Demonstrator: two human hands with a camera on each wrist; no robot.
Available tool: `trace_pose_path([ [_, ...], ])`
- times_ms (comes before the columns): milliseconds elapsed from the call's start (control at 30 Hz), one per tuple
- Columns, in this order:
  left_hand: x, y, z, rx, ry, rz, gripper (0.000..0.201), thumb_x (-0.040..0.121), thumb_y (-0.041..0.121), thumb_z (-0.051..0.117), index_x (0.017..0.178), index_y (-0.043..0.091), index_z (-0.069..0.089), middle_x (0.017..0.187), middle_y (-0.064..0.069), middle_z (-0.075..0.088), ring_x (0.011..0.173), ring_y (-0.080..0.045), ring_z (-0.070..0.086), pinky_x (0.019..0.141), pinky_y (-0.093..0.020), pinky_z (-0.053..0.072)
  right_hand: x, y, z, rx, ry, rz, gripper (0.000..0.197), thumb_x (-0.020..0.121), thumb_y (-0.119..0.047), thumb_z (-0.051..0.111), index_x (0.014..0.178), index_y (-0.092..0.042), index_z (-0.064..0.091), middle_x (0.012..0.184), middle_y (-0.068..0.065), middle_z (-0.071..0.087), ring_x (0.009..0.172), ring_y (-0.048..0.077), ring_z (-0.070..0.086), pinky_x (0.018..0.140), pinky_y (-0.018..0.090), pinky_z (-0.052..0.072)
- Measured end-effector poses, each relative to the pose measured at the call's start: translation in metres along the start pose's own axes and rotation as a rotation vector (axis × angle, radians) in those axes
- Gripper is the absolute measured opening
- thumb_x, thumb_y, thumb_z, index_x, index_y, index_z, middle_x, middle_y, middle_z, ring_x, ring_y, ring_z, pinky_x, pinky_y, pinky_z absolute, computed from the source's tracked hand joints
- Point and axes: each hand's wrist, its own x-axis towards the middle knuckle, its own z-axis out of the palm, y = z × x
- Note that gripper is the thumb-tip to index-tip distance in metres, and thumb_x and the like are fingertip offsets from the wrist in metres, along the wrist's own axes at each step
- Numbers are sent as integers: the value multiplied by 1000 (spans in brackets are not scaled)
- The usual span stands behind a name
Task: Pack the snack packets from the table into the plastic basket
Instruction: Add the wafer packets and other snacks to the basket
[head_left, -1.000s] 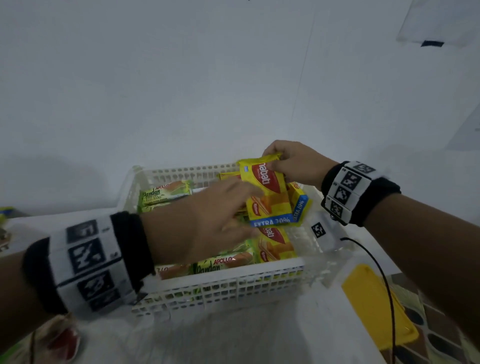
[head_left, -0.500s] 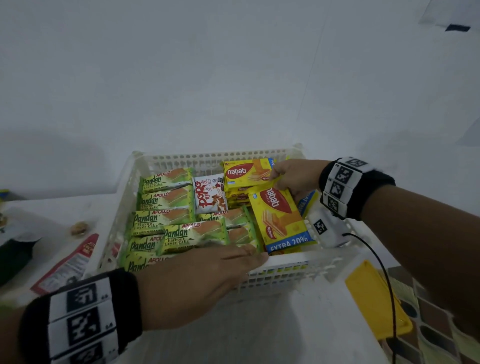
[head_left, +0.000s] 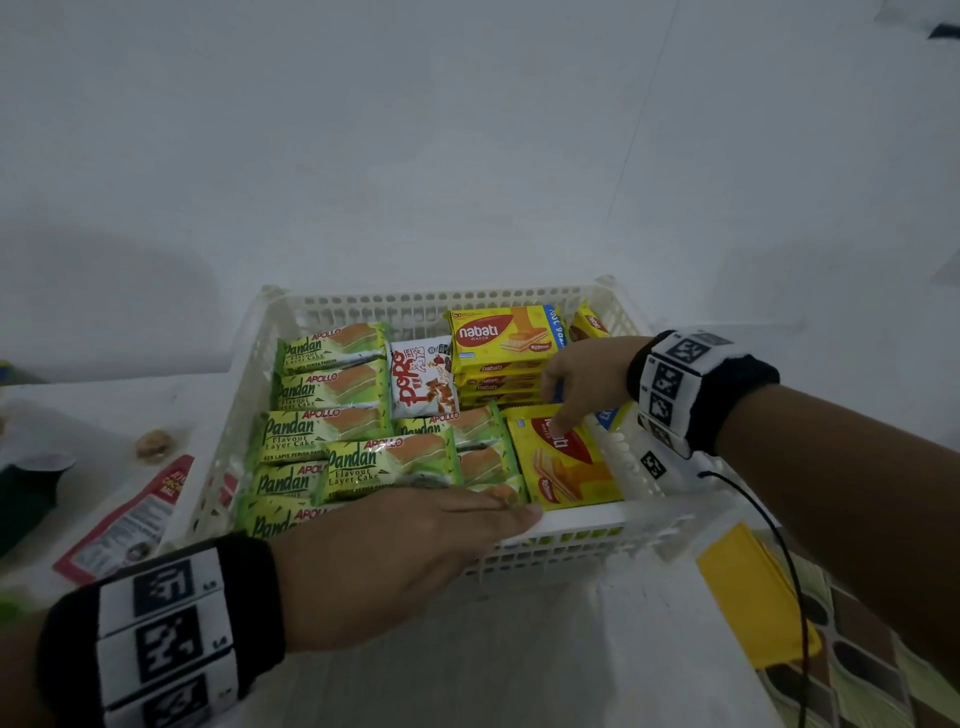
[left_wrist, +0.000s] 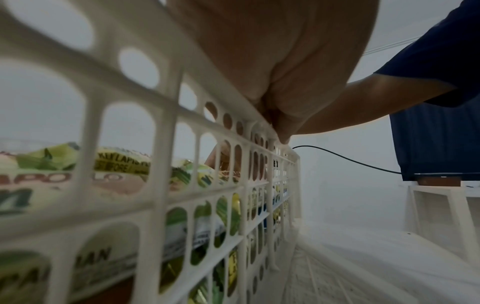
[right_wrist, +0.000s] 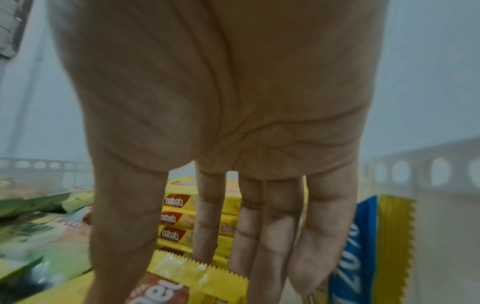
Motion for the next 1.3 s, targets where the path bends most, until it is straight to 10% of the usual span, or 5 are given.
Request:
trace_pose_path([
  [400,5,-7,3,-207,10,-29,44,108,36,44,152,42,41,153,35,35,140,14,32,116,-13,26,0,-1,-3,64,175,-68,37,89,-58,68,110,-28,68,104,-10,64,97,14,62,88,34,53],
  [667,5,-5,2,-172,5,-22,44,109,34,45,152,38,42,153,31,38,137,16,35,113,-12,32,-15,-11,-18,360,674,-209,24,95,-50,64,96,-27,72,94,-13,67,90,8,63,79,29,49],
  [833,4,0,2,-186,48,-46,43,107,33,50,150,30,49,128,35,44,100,41,34,92,7,28,-31,-30,-31,453,865,-283,22,98,-44,61,94,-24,70,95,-12,69,87,4,61,80,27,50],
  [1033,-5,7,-6,-202,181,-113,32,104,42,53,132,32,66,112,17,70,92,3,62,79,-21,52,-44,-73,-43,588,1001,-412,16,97,-38,61,95,-24,69,90,-13,69,85,4,63,85,36,55],
  [1300,-88,7,-55,-119,442,-295,23,100,42,59,98,24,74,86,12,71,77,-10,66,68,-32,54,-55,-165,-44,642,947,-590,14,95,-25,57,102,-26,69,93,-14,68,80,7,66,80,29,55],
])
